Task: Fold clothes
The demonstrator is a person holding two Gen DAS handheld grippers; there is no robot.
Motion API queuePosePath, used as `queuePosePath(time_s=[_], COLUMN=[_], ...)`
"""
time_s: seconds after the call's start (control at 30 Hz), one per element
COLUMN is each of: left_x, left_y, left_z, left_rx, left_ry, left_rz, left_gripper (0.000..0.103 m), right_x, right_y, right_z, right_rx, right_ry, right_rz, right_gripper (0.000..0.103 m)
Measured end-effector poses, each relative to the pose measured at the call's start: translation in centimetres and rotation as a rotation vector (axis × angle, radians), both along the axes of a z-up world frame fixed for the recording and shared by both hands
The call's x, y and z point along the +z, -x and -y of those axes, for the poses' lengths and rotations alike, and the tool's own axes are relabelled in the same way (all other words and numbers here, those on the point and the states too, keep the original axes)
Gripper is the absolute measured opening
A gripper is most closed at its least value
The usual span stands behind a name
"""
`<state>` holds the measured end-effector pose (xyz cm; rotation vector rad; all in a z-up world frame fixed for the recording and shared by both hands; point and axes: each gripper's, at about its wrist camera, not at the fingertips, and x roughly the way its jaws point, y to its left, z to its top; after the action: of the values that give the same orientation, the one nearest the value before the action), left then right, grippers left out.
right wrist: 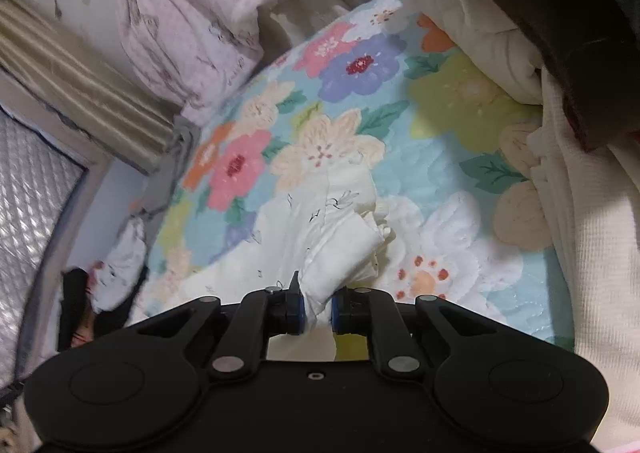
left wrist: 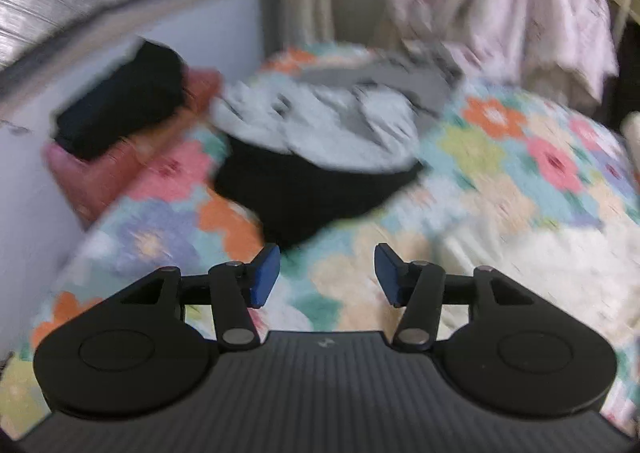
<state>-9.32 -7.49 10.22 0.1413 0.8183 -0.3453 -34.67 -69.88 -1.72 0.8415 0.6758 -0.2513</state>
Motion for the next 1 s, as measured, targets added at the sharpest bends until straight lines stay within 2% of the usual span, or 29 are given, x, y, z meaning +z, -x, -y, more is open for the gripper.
queuePosePath(time_s=[0.03, 0.17, 0.2, 0.27, 0.33, 0.37, 0.47, 0.6, 0.7, 0.77, 0.87, 0.9, 1.0], left_x=[-0.4, -5.1, -6.6, -10.5, -13.5, -14.6, -15.6, -16.0, -16.5, -17.3, -18.5, -18.8, -19.7], left_y=[-0.2, -0.7, -0.5, -0.3, 0.4, 1.0, 2.9, 3.0, 4.0, 3.9, 3.4, 3.1, 2.2], left_z=[0.6, 3.2, 3.6, 4.7, 5.6, 6.4, 7.7, 6.9, 5.8, 5.3, 5.5, 5.8, 6.6], left_rx=[-0.066, -0.045, -0.028, 0.019, 0.096, 0.123, 0.178, 0.285, 0.374, 0.399, 0.434, 0.451, 0.492], left_ry=[-0.021, 0.064, 0.127, 0.267, 0.347, 0.352, 0.333, 0.448, 0.463, 0.512, 0.521, 0.500, 0.497], left_rz=[-0.011, -0.168, -0.199, -0.315, -0.366, -0.371, -0.307, -0.391, -0.413, -0.465, -0.476, -0.457, -0.451], left_gripper=[0.052, 0.053, 0.054, 0.054, 0.054, 0.054, 0.055, 0.063, 0.066, 0.069, 0.069, 0.071, 0.082], right_x=[-0.2, -0.4, -0.2, 0.2, 0.3, 0.2, -0.2, -0.4, -0.3, -0.1, 0.2, 0.4, 0.7], right_y=[-0.2, -0.6, -0.6, -0.5, -0.3, -0.1, -0.1, -0.4, -0.3, -0.2, 0.0, 0.1, 0.0], right_z=[-0.1, -0.5, -0.6, -1.0, -1.4, -1.6, -1.8, -1.8, -1.7, -1.7, -2.1, -2.2, -2.5], right_rx=[-0.001, 0.000, -0.002, 0.005, 0.013, 0.014, 0.012, 0.017, 0.007, 0.008, 0.017, 0.022, 0.031], right_ry=[0.013, 0.039, 0.047, 0.074, 0.105, 0.111, 0.106, 0.105, 0.095, 0.089, 0.072, 0.062, 0.064], right_rz=[-0.017, -0.032, -0.026, -0.015, -0.017, -0.027, -0.052, -0.056, -0.051, -0.043, -0.050, -0.042, -0.017], right_gripper=[0.015, 0.016, 0.016, 0.017, 0.017, 0.017, 0.018, 0.018, 0.018, 0.018, 0.019, 0.019, 0.019])
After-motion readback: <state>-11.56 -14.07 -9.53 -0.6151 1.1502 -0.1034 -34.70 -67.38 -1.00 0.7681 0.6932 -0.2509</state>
